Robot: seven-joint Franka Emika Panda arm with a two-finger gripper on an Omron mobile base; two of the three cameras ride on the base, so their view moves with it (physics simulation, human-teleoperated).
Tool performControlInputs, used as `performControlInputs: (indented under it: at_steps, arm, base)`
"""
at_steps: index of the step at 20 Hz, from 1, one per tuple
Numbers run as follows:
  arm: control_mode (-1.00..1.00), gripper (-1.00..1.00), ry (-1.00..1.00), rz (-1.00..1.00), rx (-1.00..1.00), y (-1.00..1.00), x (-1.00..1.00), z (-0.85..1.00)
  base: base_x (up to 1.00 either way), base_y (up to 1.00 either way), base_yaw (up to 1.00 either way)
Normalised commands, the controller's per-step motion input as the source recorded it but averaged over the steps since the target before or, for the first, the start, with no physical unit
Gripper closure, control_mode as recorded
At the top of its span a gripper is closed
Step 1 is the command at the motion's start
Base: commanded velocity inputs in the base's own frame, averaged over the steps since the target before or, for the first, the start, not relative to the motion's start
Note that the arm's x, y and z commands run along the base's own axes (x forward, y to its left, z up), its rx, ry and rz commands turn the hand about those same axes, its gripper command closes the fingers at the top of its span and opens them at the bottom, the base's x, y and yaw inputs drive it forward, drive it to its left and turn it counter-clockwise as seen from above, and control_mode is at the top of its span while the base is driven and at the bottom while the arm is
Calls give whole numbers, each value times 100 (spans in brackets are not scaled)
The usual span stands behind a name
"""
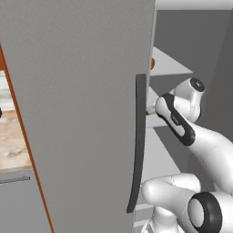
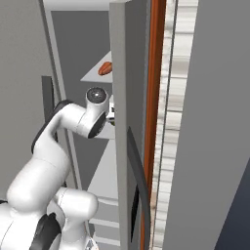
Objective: Take the kiwi, sweet potato, and chicken drumstick from the freezer and place them in the bowl on the counter.
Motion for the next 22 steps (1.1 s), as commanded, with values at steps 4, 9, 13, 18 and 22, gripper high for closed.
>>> performControlInputs:
  at_steps: [4,9,13,18,22]
  arm:
    - [-100,-100,0,0,0,0,52,-25]
    - [-100,-100,0,0,0,-12,39,-12]
    - [-100,-100,0,0,0,-24,18,-1]
    - [-100,-100,3,-4,0,-12,4,-4]
    - [-100,-100,5,-3,0,0,14,-9]
  base:
    - [0,0,0]
    - [0,0,0]
    - [0,0,0]
    - [0,0,0]
    - [0,0,0]
